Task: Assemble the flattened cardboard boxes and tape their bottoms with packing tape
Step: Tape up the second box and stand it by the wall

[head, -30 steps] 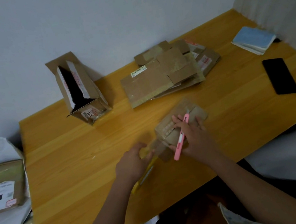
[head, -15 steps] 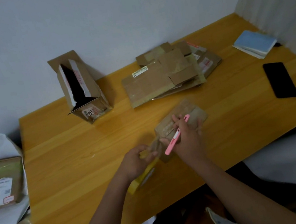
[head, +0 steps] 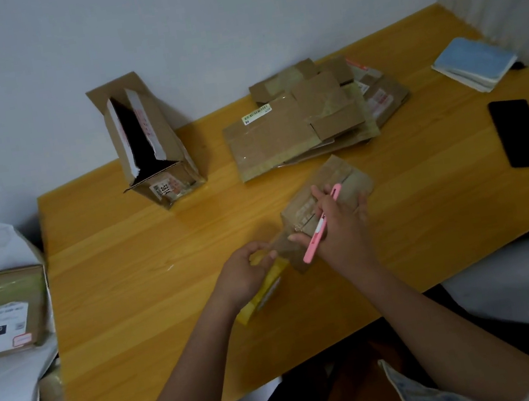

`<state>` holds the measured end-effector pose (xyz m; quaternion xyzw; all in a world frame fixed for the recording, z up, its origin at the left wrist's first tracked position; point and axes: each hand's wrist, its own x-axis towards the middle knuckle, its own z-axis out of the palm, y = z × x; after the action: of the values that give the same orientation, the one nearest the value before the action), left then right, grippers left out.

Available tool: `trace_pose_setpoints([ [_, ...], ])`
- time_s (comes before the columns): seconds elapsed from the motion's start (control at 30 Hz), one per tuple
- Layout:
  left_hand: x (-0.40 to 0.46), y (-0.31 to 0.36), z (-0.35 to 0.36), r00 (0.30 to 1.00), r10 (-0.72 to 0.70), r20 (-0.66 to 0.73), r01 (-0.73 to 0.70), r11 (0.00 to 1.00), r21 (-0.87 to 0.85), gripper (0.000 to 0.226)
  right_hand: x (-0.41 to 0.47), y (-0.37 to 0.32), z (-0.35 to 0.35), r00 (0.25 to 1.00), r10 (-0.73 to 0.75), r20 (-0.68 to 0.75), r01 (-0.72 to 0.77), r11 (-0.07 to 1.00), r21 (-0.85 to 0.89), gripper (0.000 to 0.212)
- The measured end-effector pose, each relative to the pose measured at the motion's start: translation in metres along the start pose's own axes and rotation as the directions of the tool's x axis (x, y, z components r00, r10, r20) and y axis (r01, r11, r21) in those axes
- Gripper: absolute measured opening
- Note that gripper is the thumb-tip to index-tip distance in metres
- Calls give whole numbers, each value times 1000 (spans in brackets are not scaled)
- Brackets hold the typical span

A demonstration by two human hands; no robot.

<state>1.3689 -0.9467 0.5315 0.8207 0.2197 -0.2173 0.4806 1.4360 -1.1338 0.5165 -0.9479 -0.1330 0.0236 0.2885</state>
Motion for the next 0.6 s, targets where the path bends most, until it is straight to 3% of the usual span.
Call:
trace_pose_setpoints([
  [0.13,1,0,6,999,38,12,-38,999,-11,31,1,1,3,1000,-22,-17,21,999,-34,88],
  [0.3,2,0,9,994,67,-88,-73,994,-79,11,2,1,3,1000,-21,-8,21,1000,-15,88],
  [0.5,-1,6,7,998,33,-54,-42,984,-174,4,-1,13,-14,996,-57,68,34,952,305,85],
  [0.6,0,7,5,999,12,-46,-21,978,-207,8,-14,9,-26,985,-146,-93,170,916,364,61],
])
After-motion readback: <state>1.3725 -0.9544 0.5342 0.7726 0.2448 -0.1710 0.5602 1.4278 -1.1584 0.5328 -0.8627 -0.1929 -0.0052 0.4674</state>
